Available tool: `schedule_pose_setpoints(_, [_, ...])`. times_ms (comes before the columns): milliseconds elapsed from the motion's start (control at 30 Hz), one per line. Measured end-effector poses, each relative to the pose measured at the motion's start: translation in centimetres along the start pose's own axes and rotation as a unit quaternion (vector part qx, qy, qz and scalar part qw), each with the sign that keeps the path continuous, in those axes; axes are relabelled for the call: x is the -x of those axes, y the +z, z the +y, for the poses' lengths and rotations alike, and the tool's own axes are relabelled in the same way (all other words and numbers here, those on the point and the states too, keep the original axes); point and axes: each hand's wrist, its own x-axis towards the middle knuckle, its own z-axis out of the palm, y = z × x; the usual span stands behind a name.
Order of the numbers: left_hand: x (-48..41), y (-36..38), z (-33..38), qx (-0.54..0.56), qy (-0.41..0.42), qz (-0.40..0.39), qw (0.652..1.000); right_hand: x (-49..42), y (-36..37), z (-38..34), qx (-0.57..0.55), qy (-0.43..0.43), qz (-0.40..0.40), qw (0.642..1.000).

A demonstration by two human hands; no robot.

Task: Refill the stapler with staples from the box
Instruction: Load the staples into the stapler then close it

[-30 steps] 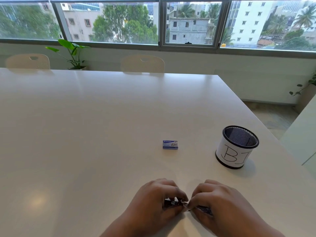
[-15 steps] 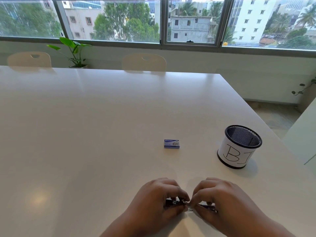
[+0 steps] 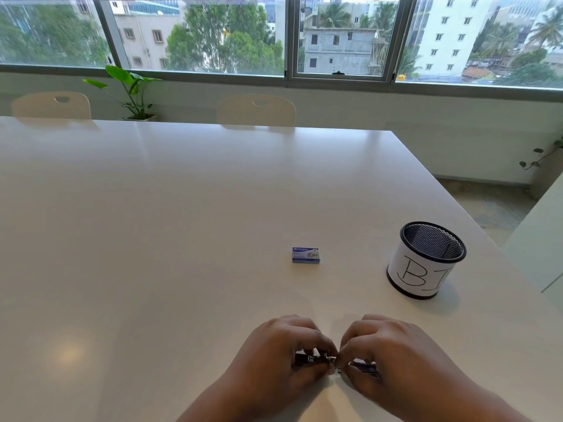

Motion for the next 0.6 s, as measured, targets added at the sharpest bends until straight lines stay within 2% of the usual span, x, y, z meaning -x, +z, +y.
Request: schedule_pose_setpoints(600, [0.04,0.06,-0.19,-0.002,0.002,0.006,1.000,0.58,-0.17,-0.87,0.047,0.015,0.011,0.999])
